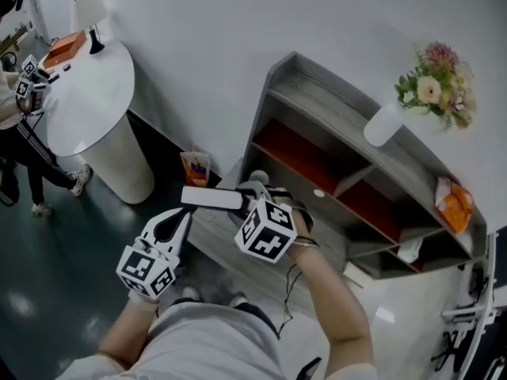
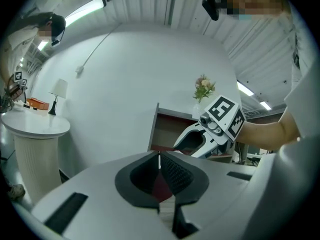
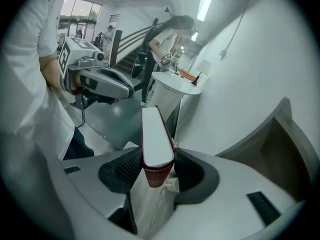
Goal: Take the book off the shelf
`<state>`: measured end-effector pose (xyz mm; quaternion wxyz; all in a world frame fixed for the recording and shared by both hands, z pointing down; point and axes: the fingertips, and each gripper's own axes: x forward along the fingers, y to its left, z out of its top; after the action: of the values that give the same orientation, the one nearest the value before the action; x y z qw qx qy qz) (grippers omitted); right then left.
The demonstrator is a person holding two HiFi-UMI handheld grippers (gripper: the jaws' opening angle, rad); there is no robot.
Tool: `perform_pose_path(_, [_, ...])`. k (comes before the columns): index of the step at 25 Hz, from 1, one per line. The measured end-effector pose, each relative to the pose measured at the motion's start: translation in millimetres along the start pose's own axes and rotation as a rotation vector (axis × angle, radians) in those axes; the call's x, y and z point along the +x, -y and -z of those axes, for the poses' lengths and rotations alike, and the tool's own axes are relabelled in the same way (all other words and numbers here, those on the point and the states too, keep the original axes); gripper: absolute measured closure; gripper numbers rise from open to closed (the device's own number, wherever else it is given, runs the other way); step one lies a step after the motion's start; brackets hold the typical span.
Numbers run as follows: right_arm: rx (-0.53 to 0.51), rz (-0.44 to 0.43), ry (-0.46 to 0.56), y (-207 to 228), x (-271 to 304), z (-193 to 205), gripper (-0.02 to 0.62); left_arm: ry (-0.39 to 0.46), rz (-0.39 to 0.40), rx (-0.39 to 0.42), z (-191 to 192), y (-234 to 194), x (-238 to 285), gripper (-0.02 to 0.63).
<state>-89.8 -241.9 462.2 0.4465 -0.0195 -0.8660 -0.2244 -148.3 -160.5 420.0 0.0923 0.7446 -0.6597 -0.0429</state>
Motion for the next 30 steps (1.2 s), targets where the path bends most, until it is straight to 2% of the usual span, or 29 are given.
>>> perform_pose_path(9, [0.164,0.034,0.065,-0.8,-5.0,28.5,0.390,-0.021,0.043,0.036,1.1,8.6,23.6,0.588])
perform_pose_path(30, [0.311,0.064,0.147,-2.5,-11.3,51.3,0.390,-0.051,0.061,0.065,2.3,16.0,41.3,0.588])
